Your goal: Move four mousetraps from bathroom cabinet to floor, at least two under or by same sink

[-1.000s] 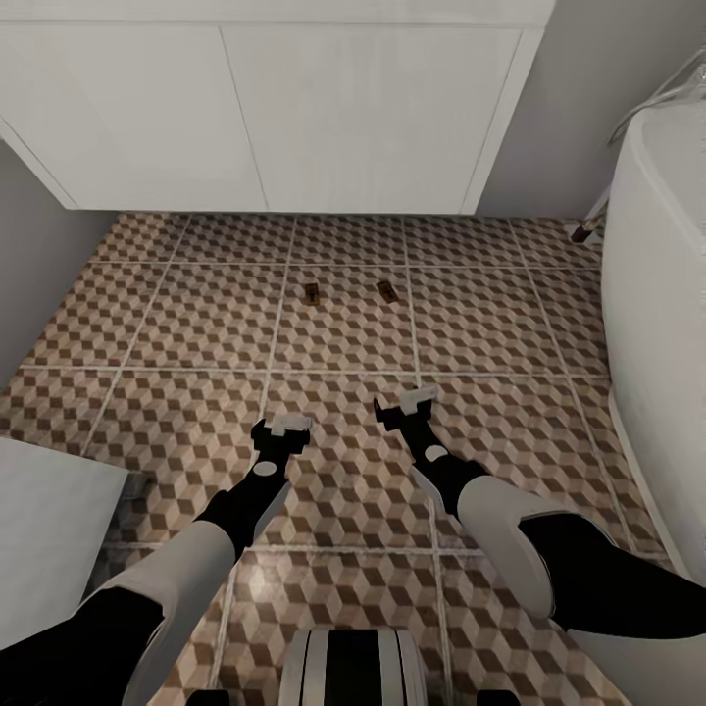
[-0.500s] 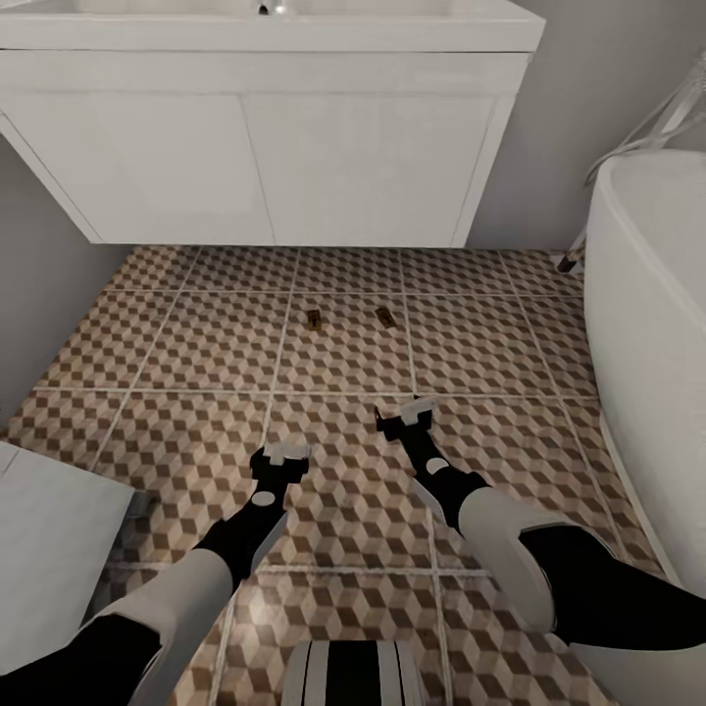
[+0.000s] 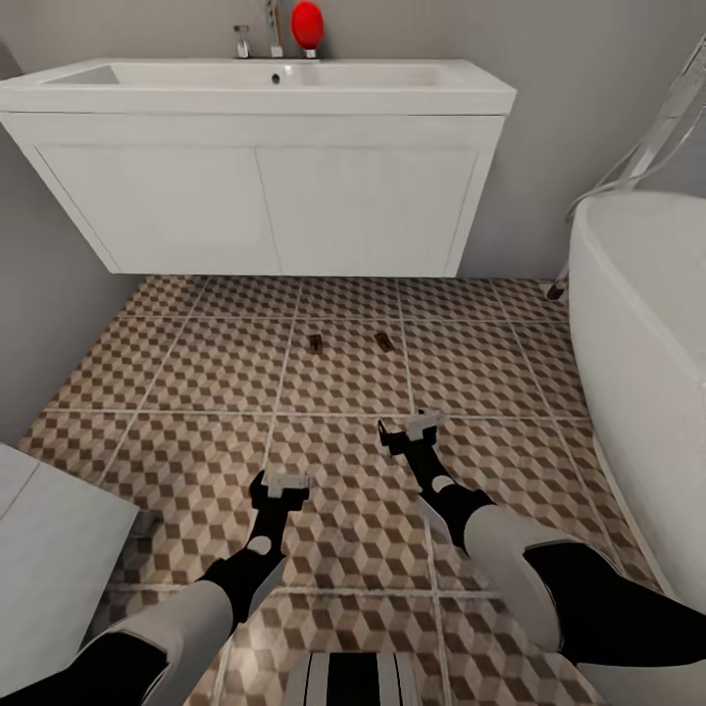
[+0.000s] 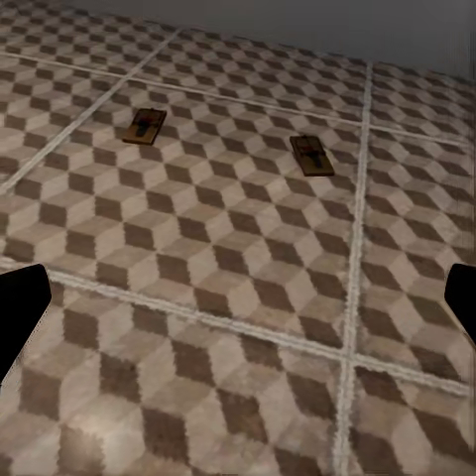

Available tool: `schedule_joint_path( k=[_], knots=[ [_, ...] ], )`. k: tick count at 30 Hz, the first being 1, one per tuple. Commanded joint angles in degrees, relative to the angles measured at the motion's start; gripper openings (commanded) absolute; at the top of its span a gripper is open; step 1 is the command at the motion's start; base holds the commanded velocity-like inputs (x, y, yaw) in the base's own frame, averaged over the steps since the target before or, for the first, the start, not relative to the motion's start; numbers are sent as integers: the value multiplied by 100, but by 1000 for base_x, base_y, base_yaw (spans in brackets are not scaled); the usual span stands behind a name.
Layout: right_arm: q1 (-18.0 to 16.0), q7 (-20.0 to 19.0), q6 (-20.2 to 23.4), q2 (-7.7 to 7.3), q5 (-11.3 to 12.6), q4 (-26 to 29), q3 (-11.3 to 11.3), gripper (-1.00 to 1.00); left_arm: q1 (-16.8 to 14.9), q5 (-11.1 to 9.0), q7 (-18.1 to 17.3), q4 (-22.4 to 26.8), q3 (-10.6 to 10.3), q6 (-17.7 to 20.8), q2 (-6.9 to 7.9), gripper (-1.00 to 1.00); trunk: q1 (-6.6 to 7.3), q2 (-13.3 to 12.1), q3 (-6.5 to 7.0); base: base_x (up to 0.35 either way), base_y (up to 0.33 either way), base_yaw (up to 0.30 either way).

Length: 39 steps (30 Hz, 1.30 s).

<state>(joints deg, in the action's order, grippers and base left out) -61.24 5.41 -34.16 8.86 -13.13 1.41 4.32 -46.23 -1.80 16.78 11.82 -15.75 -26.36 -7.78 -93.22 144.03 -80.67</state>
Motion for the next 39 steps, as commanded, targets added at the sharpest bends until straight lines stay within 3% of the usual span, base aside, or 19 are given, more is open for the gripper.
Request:
schedule_joint_path(
  k=[1,18,39],
  knots=[
    [0,57,-19,-8,-27,-7,42,100,0,-19,44,-75,-47,-98,-3,100,3,0,29,0,0,0],
    [334,62,-64,-155,-23,-3,42,100,27,-25,56,-1258,-37,-1652,-20,100,47,-23,562,0,0,0],
    [749,61,-70,-233,-23,-7,42,100,104,-58,54,-1581,1,-1816,144,100,101,-51,1221,0,0,0]
  ],
)
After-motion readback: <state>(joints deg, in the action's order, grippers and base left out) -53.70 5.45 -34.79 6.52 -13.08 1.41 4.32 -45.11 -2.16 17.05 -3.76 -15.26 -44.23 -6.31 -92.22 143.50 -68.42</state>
